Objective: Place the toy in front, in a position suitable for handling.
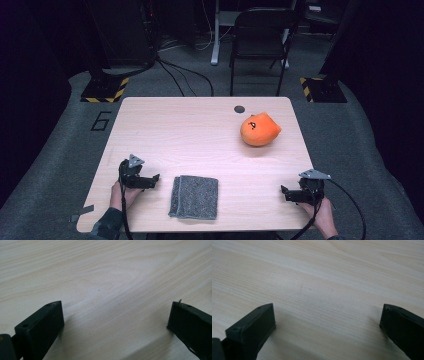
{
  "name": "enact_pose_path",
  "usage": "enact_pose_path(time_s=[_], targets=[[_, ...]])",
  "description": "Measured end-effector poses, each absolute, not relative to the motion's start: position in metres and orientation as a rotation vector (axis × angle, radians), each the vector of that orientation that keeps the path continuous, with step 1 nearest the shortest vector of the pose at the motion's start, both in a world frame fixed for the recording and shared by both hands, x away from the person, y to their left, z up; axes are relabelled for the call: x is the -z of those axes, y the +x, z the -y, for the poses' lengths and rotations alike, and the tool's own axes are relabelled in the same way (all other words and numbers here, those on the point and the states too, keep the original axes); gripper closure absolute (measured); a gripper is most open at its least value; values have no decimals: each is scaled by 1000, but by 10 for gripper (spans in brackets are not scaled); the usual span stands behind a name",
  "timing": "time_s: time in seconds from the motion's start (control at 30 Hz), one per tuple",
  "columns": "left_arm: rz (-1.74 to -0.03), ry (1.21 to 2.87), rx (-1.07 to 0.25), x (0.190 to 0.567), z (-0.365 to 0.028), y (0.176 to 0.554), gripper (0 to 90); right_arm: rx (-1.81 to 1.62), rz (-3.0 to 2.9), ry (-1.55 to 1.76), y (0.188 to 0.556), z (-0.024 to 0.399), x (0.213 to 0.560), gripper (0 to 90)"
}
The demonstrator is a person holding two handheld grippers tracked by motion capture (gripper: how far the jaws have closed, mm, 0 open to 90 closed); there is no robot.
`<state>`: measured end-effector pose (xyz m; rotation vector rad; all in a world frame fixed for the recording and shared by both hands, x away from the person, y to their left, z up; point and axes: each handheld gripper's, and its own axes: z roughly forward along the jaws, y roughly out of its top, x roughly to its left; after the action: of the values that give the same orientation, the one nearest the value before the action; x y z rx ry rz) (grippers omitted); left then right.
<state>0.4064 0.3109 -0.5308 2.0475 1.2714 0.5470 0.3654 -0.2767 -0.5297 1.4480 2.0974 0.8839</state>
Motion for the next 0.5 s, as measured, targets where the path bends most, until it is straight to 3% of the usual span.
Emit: enact_pose_path(time_s=[0.5], targets=[[-1271,2047,-547,531,-311,406,3,-882,-2094,1440,367,277,530,0]])
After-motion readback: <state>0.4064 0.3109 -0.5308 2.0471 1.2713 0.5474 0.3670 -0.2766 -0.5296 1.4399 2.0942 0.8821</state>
